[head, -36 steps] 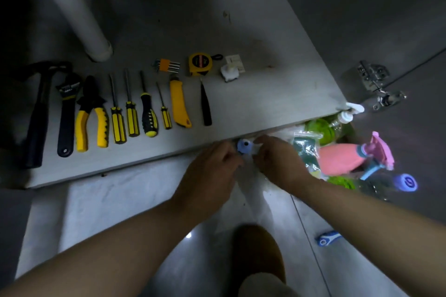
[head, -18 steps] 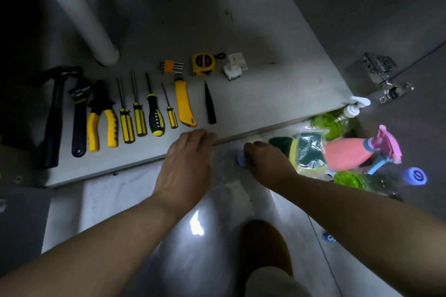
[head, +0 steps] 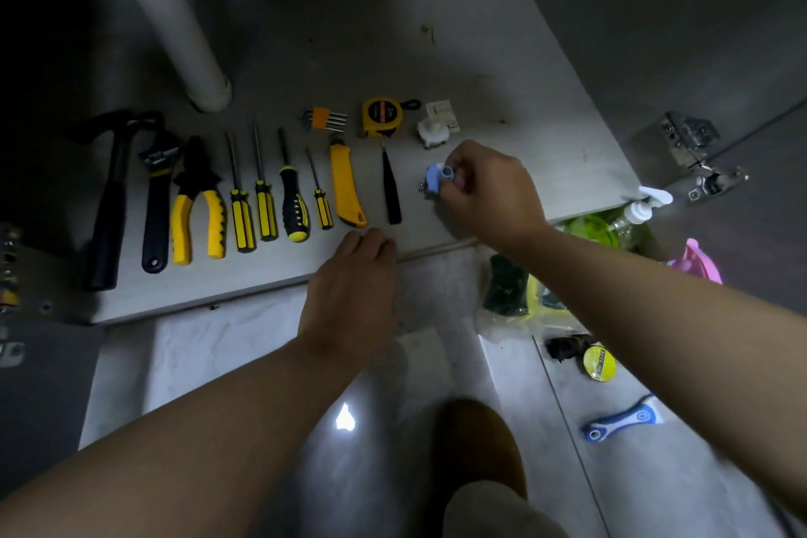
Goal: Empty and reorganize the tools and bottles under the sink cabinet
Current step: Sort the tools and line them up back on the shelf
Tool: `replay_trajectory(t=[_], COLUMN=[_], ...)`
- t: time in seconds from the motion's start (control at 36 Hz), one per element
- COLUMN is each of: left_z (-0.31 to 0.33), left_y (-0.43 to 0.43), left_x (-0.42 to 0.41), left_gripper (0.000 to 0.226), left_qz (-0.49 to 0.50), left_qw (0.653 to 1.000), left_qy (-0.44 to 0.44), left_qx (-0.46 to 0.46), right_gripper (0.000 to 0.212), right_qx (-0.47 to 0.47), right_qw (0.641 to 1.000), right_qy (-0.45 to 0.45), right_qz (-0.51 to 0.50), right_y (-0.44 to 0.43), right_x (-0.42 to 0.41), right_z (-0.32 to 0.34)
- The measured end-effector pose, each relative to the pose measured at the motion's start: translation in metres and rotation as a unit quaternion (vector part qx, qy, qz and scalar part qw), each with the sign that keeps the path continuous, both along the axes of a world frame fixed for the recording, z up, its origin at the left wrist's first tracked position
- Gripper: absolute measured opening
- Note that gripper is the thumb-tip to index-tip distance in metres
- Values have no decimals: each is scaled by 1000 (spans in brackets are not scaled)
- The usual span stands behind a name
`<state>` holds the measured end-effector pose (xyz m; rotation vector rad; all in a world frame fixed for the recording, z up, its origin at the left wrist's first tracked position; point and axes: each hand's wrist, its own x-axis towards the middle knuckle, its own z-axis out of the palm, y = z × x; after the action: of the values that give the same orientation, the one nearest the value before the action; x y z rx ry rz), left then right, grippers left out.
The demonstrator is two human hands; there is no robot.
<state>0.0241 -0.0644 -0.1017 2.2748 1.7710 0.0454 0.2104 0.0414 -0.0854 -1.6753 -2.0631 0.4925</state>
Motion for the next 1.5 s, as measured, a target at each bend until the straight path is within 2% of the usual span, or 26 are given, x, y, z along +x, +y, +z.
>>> replay_trajectory(t=[0.17,0.31,0.42,0.47,0.58,0.67,0.72,0.83,1.0,1.06,1.11,1.22,1.31,1.36,1.5], left_z=[-1,0,1,1,2,5,6,7,7,7,7,7,5,4,4], left_y=[0,1,1,0,0,1,0,1,2,2,2,3,3,2,2], left_x=[0,0,1,2,3,6,7,9,12,11,11,10,9,9,9], left_gripper=[54,49,50,54,52,53,55,59,65,67,68,67,66,66,67], left_qz=[-7,-12,-15,-13,-7,0,2,3,2,-1,-3,-5,-7,-8,-10], left_qw=[1000,1000,1000,1000,1000,1000,999,999,997,997,997,997,998,998,998], left_qy=[6,8,6,1,7,11,21,38,58,63,65,62,60,62,65], left_qx=[-4,1,-1,-6,-12,-24,-27,-36,-44,-41,-41,-38,-30,-25,-23], right_gripper=[16,17,11,18,47,69,74,70,79,72,55,27,29,36,51], right_qx=[-25,-57,-28,-47,-165,-230,-248,-247,-261,-293,-304,-192,-118,-155,-273], right_qw=[998,998,990,983,956,932,925,920,924,916,914,940,947,939,899], right_qy=[-50,34,65,33,-41,-62,-58,-25,-80,-100,-95,5,12,-11,3], right_qz=[2,-14,-120,-176,-241,-273,-283,-303,-269,-256,-250,-283,-297,-308,-343], right_y=[18,5,-29,-55,-105,-120,-122,-121,-108,-100,-94,-93,-98,-98,-84], right_x=[-7,8,43,63,87,87,83,79,82,83,83,82,94,103,106], right_z=[-9,-10,-16,-26,-52,-68,-74,-79,-78,-76,-72,-58,-48,-48,-63])
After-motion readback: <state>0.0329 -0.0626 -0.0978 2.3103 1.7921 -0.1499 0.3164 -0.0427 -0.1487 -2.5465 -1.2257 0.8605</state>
